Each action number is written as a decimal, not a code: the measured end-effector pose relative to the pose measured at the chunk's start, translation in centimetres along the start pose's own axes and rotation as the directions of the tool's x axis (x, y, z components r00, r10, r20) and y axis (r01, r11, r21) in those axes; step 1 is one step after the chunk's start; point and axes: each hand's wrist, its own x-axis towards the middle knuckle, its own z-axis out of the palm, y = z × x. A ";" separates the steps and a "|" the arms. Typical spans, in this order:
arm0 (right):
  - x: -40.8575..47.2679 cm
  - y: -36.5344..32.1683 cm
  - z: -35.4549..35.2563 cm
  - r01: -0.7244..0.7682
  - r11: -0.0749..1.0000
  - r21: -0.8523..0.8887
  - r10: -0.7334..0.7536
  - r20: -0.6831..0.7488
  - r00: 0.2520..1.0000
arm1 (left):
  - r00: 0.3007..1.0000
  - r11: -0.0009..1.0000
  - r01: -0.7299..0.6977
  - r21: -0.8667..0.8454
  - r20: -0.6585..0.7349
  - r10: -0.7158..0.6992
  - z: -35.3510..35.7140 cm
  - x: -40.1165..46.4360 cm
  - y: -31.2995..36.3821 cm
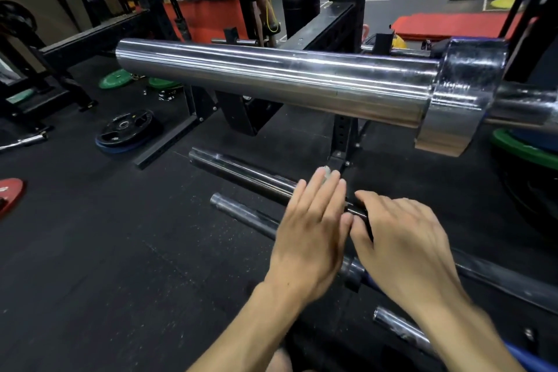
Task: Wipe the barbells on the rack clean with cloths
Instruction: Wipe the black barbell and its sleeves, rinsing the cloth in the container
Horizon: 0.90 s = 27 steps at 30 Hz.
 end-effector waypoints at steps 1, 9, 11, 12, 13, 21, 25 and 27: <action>0.0 -0.1 0.0 -0.002 0.999 -0.035 0.002 0.015 1.000 | 0.999 0.998 -0.046 -0.034 -0.027 0.045 0.3 -0.4 -0.3; 0.1 -0.6 -0.7 0.003 0.996 -0.090 0.010 0.145 0.989 | 0.993 0.973 0.108 0.202 -0.075 -0.095 -0.7 0.6 -10.6; -0.1 -0.6 -0.2 -0.005 0.995 -0.102 0.018 0.130 0.991 | 0.957 0.952 0.275 0.131 -0.133 -0.258 -1.6 1.4 -13.6; -0.1 -0.6 -0.2 -0.003 0.995 -0.102 0.016 0.134 0.991 | 0.936 0.943 0.328 0.056 -0.154 -0.316 -1.8 1.8 -14.0; -0.1 -0.7 -0.2 -0.001 0.995 -0.105 0.015 0.142 0.990 | 0.919 0.933 0.360 -0.026 -0.165 -0.359 -1.9 2.1 -13.2; 0.0 -0.4 0.8 0.012 0.990 -0.141 -0.006 0.044 0.999 | 0.993 0.988 -0.080 -0.131 -0.094 0.068 -0.1 0.4 -3.7; -0.2 0.0 1.2 0.055 0.993 -0.108 -0.058 -0.033 0.998 | 0.952 0.972 0.207 -0.108 -0.206 -0.225 -0.7 2.8 -12.3; -0.2 -0.1 1.2 0.056 0.993 -0.100 -0.063 -0.062 0.996 | 0.913 0.935 0.306 -0.179 -0.223 -0.342 -0.9 3.2 -13.8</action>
